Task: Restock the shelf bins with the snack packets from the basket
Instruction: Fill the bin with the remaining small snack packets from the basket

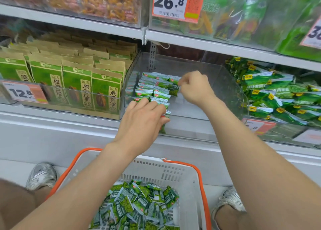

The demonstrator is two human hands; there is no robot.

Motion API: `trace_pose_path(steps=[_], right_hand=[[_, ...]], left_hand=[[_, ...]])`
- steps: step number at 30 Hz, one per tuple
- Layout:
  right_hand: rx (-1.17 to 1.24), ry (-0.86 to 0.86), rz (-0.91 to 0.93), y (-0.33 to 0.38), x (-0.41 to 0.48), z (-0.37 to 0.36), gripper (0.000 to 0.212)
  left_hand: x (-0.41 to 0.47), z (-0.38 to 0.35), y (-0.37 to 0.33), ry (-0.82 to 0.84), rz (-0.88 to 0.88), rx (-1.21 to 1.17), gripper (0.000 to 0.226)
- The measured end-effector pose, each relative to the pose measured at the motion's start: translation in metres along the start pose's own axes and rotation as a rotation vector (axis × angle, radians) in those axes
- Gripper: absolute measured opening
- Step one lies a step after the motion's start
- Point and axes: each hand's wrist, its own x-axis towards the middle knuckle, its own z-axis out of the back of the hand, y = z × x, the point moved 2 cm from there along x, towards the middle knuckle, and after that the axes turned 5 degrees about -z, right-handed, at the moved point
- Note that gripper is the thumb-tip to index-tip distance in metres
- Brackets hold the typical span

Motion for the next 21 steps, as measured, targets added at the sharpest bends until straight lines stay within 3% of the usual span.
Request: trace_pose_path(steps=[5,9,15,19,21], right_hand=[[0.002,-0.396,0.178,0.021,-0.072,0.011,0.025],[-0.036,-0.614,0.520,0.024,-0.125,-0.003,0.014],[-0.069,-0.521,0.896,0.005,-0.167,-0.033,0.007],[-0.122,-0.271,0.890,-0.028,-0.182,-0.059,0.012],[-0.182,-0.110,0.810,-0.045,-0.183,-0.075,0.016]], left_hand=[[-0.006,0.013,-0.009,0.014,-0.001,-0.013,0.018],[-0.016,0.024,-0.013,0.009,-0.020,0.020,0.016],[-0.021,0.030,-0.011,-0.050,-0.017,-0.002,0.023],[-0.034,0.039,-0.023,-0.215,-0.123,0.049,0.023],[-0.049,0.030,-0.035,-0.170,-0.259,0.041,0.013]])
